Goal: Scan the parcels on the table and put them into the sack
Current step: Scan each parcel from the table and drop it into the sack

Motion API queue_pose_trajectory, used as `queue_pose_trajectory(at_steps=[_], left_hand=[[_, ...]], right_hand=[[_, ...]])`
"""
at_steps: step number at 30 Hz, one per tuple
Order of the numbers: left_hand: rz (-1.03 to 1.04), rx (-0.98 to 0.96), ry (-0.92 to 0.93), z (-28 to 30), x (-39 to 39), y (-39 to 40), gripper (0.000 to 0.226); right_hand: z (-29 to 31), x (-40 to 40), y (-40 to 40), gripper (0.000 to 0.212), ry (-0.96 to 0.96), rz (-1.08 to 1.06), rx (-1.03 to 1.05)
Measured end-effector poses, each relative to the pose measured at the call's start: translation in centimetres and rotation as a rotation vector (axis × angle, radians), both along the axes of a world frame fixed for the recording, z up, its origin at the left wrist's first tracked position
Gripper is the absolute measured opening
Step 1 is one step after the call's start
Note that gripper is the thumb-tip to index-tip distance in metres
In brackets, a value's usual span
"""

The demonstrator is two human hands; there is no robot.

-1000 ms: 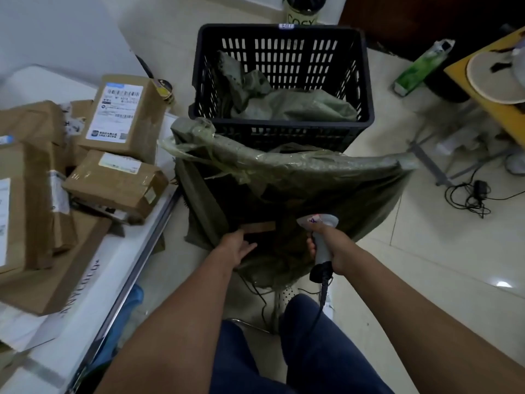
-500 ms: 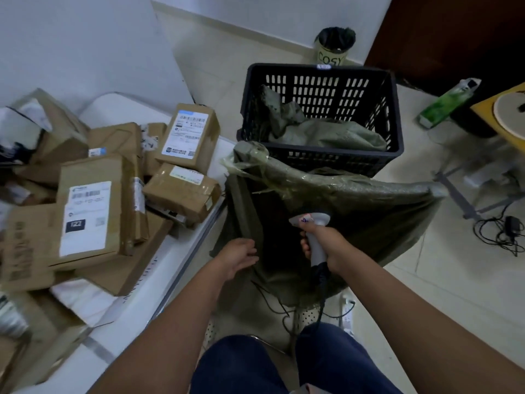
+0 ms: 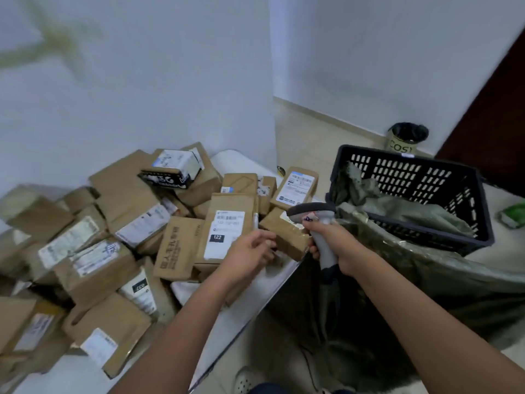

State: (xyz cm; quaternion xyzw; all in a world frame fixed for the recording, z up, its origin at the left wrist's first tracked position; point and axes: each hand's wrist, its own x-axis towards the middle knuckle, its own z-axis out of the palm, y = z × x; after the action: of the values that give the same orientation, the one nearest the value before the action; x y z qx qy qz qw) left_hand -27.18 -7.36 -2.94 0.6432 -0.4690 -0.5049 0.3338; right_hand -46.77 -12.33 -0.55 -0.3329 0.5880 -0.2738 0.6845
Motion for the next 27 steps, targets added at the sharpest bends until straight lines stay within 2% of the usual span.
queue_pose_trajectory(at_steps=[3, 7, 10, 12, 14, 20, 27], left_hand=[[0.192, -0.125, -0.237, 0.8, 3.6, 0.2, 0.022], [0.339, -0.029, -0.540, -0.6, 8.2, 1.5, 0.041], [0.339, 0.094, -0.541, -2.1, 10.2, 2.3, 0.052], [0.265, 0.177, -0.563, -2.9, 10.7, 2.5, 0.060], [0.199, 0.212, -0.594, -3.0, 10.6, 2.5, 0.064], [0.241, 0.174, -0.526, -2.4, 9.9, 2.5, 0.058], [0.422, 0.107, -0.052, -1.7, 9.3, 2.8, 0.023]], right_hand=[[0.5, 2.1, 0.0, 0.026, 0.003, 0.039, -0.005], [0.2, 4.2, 0.2, 0.030, 0.010, 0.018, -0.007], [-0.4, 5.5, 0.5, 0.029, 0.017, -0.005, -0.002], [-1.0, 6.6, 0.7, 0.026, -0.003, 0.002, 0.023], [-1.8, 7.7, 1.0, 0.035, -0.013, 0.020, 0.054], [-3.3, 9.8, 1.9, 0.050, -0.007, 0.049, 0.081], [-3.0, 10.2, 1.6, 0.051, -0.029, 0.054, 0.032]])
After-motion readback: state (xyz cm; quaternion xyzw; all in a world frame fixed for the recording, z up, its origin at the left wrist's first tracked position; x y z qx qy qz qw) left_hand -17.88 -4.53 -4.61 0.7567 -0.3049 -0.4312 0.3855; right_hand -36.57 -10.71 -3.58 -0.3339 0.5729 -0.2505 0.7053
